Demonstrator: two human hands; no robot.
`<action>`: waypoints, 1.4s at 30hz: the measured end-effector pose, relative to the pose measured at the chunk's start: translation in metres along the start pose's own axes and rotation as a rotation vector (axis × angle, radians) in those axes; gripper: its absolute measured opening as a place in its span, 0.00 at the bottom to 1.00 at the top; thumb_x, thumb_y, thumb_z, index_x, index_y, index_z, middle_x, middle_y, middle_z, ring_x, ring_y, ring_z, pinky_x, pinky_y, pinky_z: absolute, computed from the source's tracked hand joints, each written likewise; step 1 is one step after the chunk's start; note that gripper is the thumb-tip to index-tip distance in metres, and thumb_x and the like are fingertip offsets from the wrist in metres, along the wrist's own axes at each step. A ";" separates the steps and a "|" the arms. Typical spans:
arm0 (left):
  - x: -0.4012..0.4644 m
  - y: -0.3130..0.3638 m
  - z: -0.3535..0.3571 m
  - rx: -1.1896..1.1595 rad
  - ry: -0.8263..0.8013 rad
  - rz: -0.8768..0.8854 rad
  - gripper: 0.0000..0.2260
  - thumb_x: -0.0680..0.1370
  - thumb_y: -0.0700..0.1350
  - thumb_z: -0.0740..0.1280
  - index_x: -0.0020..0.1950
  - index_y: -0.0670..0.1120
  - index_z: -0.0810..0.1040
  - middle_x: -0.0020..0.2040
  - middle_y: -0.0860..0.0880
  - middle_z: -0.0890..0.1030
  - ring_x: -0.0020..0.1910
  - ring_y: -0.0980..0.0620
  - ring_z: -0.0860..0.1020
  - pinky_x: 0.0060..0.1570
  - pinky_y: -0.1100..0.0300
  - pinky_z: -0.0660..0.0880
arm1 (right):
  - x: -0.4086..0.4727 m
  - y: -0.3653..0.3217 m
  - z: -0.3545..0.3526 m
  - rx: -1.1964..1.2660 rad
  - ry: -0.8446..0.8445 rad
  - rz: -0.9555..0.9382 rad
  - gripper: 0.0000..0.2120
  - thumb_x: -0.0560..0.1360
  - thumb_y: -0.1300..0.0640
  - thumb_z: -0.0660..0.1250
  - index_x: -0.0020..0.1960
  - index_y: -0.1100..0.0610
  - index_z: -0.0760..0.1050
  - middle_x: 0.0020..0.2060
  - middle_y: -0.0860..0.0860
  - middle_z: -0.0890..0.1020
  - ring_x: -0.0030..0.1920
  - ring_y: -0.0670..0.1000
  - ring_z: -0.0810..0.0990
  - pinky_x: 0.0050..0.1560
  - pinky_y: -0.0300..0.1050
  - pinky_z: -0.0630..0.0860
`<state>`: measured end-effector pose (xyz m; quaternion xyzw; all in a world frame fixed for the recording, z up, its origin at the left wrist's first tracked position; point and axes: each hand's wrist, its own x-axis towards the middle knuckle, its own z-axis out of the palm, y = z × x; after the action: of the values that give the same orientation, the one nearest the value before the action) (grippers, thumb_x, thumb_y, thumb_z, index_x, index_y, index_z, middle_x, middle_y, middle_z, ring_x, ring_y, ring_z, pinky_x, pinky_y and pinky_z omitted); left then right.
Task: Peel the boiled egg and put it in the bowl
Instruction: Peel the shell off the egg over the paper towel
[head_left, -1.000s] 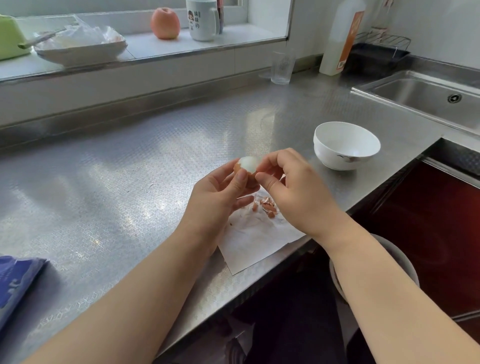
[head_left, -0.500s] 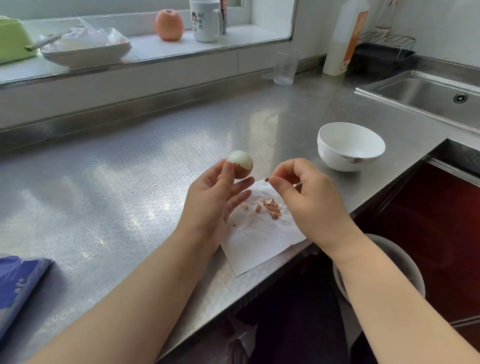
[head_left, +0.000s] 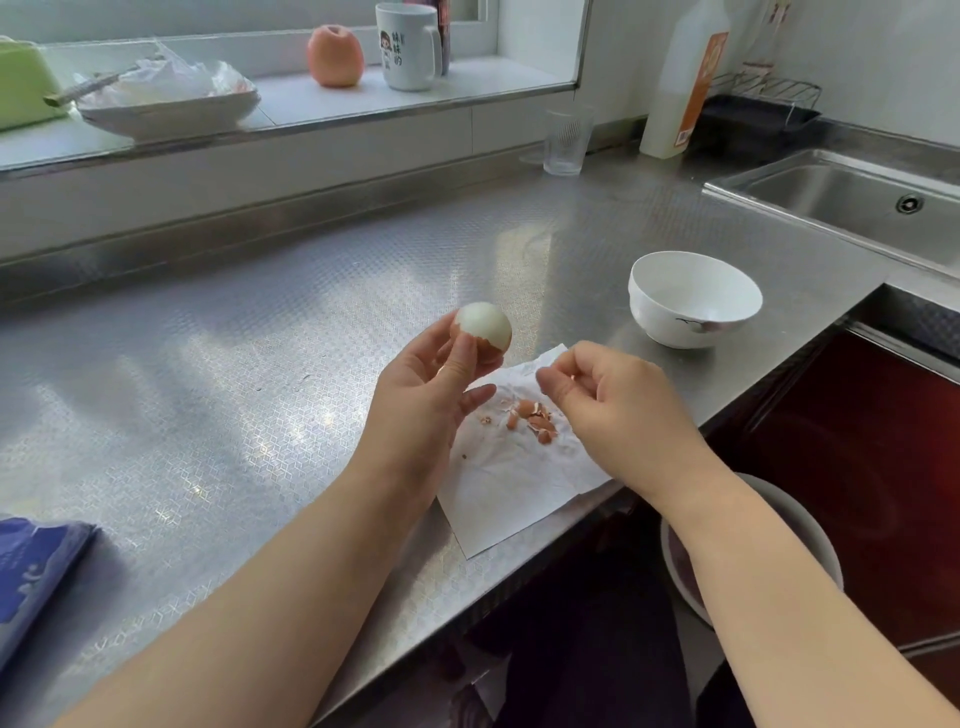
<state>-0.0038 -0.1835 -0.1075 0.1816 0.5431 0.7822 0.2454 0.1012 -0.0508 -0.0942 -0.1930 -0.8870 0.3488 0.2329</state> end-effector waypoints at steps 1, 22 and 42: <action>-0.001 -0.001 0.000 0.030 0.001 0.031 0.13 0.81 0.44 0.66 0.65 0.52 0.77 0.59 0.48 0.83 0.53 0.56 0.84 0.45 0.64 0.79 | 0.000 -0.003 0.000 0.066 -0.039 -0.007 0.07 0.78 0.57 0.64 0.43 0.50 0.77 0.27 0.40 0.78 0.30 0.34 0.77 0.31 0.25 0.66; -0.010 0.002 0.007 0.115 0.057 0.172 0.20 0.72 0.42 0.75 0.63 0.52 0.79 0.59 0.51 0.84 0.54 0.49 0.85 0.54 0.55 0.81 | 0.003 -0.023 0.034 0.693 0.263 0.292 0.07 0.77 0.53 0.65 0.44 0.55 0.77 0.38 0.51 0.84 0.35 0.45 0.82 0.30 0.36 0.74; -0.008 0.005 0.005 0.037 0.089 0.155 0.24 0.70 0.49 0.73 0.66 0.49 0.77 0.61 0.49 0.82 0.53 0.51 0.85 0.51 0.58 0.80 | -0.012 -0.007 0.023 -0.063 0.120 0.127 0.03 0.75 0.49 0.67 0.45 0.46 0.79 0.45 0.42 0.78 0.49 0.46 0.75 0.55 0.46 0.68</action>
<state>0.0050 -0.1858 -0.1010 0.1924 0.5524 0.7959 0.1563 0.0968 -0.0739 -0.1078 -0.2767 -0.8680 0.3226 0.2569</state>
